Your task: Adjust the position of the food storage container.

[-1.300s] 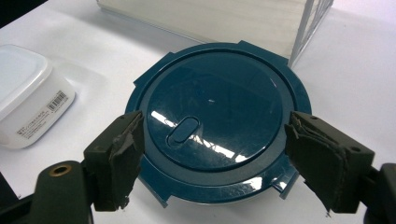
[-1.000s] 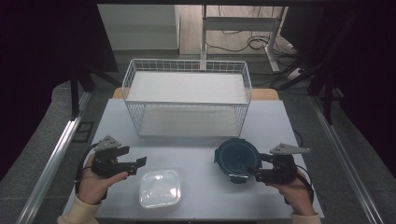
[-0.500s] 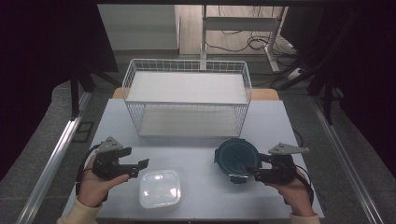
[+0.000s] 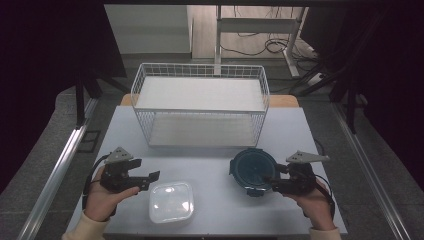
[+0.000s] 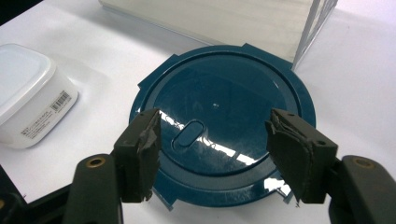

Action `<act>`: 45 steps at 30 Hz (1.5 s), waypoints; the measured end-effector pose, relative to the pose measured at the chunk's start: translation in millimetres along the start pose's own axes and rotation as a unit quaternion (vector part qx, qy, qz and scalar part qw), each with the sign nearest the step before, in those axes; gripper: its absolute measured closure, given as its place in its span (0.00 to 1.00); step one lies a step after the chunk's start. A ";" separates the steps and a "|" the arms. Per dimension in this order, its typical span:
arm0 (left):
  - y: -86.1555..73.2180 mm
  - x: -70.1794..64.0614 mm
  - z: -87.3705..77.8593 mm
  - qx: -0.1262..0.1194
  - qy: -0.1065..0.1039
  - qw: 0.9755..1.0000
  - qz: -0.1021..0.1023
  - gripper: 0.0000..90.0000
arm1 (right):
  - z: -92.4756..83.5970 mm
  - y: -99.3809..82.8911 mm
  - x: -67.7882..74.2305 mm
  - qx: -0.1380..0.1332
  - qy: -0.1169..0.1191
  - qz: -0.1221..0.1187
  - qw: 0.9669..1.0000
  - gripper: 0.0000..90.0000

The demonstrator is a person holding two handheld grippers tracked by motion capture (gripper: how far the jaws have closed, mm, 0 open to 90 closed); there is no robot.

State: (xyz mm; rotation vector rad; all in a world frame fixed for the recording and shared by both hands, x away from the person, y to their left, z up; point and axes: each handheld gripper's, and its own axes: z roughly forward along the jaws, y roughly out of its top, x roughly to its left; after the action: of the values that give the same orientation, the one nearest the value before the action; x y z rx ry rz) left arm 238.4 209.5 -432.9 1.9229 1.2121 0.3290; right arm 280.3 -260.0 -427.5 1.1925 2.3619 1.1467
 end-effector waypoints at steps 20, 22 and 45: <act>0.6 2.6 -5.2 0.005 -0.002 1.000 0.004 0.22 | 55.5 86.7 -15.6 0.091 -0.031 -0.043 0.994 0.72; 0.6 2.2 -4.9 0.005 -0.002 1.000 0.004 0.22 | 62.3 89.5 -20.9 0.103 -0.039 -0.043 0.993 0.78; 0.0 -3.1 2.4 0.008 0.004 1.000 0.007 0.22 | 117.6 89.2 -41.6 0.148 -0.062 -0.119 0.980 0.99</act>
State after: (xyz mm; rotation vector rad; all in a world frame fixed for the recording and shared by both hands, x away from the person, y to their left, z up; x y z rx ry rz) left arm 238.2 205.7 -433.8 1.9468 1.2101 0.3349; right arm 419.5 -197.5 -442.8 0.9936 2.5526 0.6437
